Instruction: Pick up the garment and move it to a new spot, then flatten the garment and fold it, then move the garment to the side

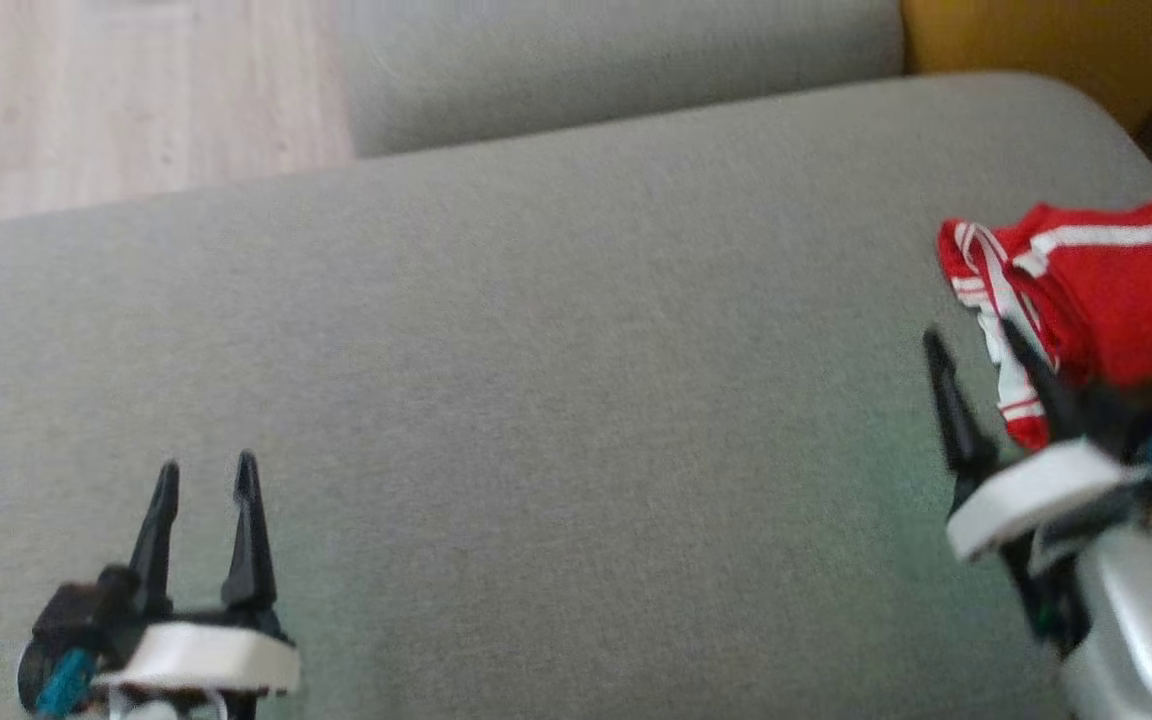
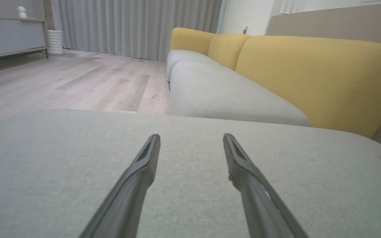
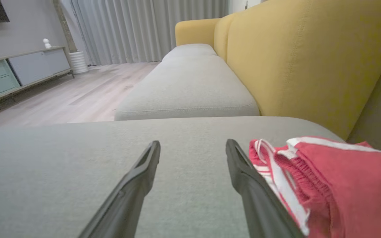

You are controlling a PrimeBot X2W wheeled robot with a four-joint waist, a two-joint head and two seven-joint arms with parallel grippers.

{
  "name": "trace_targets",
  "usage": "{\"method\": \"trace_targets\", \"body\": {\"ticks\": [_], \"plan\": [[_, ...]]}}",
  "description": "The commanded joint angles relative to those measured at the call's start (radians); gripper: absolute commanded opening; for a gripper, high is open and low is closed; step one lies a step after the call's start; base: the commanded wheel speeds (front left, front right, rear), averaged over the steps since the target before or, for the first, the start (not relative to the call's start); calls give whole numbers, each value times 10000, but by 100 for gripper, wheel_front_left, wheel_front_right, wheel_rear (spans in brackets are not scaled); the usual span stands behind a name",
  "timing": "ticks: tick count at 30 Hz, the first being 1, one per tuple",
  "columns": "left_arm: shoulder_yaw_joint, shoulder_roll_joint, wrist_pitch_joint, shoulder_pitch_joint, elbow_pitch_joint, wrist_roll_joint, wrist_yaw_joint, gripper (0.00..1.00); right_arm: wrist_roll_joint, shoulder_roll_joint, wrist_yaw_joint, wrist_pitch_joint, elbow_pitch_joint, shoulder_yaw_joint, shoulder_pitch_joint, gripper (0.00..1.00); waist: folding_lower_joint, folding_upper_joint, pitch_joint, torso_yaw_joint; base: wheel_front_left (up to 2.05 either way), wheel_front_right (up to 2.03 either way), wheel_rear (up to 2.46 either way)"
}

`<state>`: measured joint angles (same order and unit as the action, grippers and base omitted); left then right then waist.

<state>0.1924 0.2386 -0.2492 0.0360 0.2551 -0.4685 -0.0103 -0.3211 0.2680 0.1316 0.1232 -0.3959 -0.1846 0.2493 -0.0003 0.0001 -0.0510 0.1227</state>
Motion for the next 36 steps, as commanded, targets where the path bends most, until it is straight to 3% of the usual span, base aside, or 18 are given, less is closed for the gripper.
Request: {"method": "trace_targets", "body": {"ticks": [1, 6, 12, 36], "plan": [[-429, 141, -109, 160, -249, -71, -38, 100, 158, 9, -9, 135, 447, -58, 48, 100, 3, -1, 430, -347, 0, 0, 0], [-620, 114, -120, -373, -342, -40, -27, 100, 803, -759, -9, 129, 1232, 249, -1168, 100, 3, -1, 735, -587, 0, 0, 0], [-797, 28, -123, -821, -434, 21, 50, 100, 1281, -1220, -9, -188, 1696, 651, -1707, 100, 3, -1, 871, -657, 0, 0, 0], [-825, -101, -125, -878, -418, 128, 326, 100, 1508, -1482, -9, -464, 2295, 1000, -1938, 100, 3, -1, 742, -534, 0, 0, 0]]}}
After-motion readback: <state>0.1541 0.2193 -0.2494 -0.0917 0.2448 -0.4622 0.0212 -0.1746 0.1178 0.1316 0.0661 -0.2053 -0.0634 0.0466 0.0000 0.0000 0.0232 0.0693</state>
